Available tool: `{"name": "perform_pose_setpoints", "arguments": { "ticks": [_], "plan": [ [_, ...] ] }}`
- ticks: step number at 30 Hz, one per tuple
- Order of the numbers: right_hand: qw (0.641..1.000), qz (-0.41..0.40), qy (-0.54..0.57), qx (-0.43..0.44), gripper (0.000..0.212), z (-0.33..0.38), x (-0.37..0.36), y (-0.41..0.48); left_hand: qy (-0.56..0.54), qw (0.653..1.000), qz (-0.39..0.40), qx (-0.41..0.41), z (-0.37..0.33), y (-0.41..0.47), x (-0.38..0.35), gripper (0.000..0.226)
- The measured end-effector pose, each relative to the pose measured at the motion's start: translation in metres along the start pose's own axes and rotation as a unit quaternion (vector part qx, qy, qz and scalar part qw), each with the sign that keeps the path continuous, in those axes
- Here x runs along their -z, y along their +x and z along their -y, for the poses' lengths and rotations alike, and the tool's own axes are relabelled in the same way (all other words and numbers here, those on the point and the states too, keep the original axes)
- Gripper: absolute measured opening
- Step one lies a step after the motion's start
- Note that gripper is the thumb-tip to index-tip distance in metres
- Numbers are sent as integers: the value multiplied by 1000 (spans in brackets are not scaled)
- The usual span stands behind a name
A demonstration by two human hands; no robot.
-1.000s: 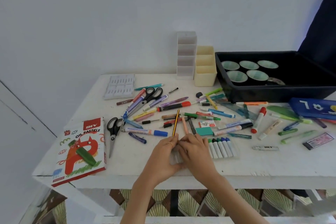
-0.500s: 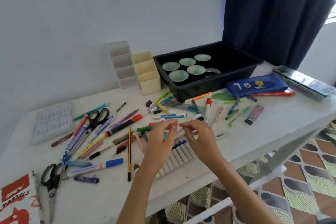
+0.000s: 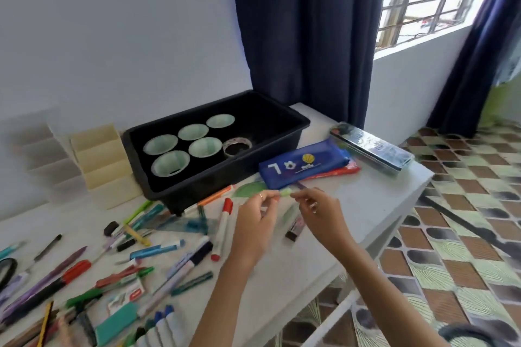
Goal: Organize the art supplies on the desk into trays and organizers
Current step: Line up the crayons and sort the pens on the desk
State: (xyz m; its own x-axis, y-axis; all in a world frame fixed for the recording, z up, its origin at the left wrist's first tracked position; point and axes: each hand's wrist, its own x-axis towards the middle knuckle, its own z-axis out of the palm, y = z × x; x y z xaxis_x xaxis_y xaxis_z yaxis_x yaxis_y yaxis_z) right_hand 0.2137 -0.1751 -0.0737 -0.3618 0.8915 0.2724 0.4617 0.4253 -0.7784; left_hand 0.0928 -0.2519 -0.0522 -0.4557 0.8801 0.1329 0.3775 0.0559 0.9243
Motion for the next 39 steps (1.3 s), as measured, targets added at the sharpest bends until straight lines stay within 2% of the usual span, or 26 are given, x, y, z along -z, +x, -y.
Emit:
{"name": "perform_pose_setpoints", "arguments": {
  "ticks": [7, 12, 15, 17, 19, 22, 25, 28, 32, 35, 39],
  "plan": [
    [990, -93, -32, -104, 22, -75, 52, 66, 137, 991, 7, 11, 1, 59, -82, 21],
    [986, -50, -68, -146, 38, -110, 58, 95, 247, 967, -61, 15, 4, 69, -112, 30],
    [984, -60, -76, -151, 32, -117, 56, 103, 291, 951, -101, 3, 6, 63, -122, 39],
    [982, -86, -37, -164, 29, -116, 55, 109, 325, 940, -103, -20, 7, 60, -127, 45],
    [974, -112, 49, -192, 28, -113, 54, 113, 362, 924, -115, -56, 14, 61, -130, 51],
    [943, -145, 178, -240, 33, -109, 54, 116, 368, 916, -133, -92, 17, 68, -126, 47],
    [910, -162, 262, -277, 32, -103, 57, 117, 348, 917, -161, -107, 13, 74, -118, 30],
    [894, -190, 302, -272, 25, -95, 64, 115, 293, 933, -188, -95, 5, 74, -113, 17],
    [859, -247, 356, -272, 20, -79, 78, 106, 199, 968, -149, -34, -3, 69, -107, 27],
    [831, -267, 392, -292, 17, -71, 82, 95, 33, 991, -123, 44, -3, 60, -105, 23],
    [814, -262, 424, -300, 22, -59, 80, 75, -138, 968, -164, 133, -4, 44, -94, 11]
  ]
}}
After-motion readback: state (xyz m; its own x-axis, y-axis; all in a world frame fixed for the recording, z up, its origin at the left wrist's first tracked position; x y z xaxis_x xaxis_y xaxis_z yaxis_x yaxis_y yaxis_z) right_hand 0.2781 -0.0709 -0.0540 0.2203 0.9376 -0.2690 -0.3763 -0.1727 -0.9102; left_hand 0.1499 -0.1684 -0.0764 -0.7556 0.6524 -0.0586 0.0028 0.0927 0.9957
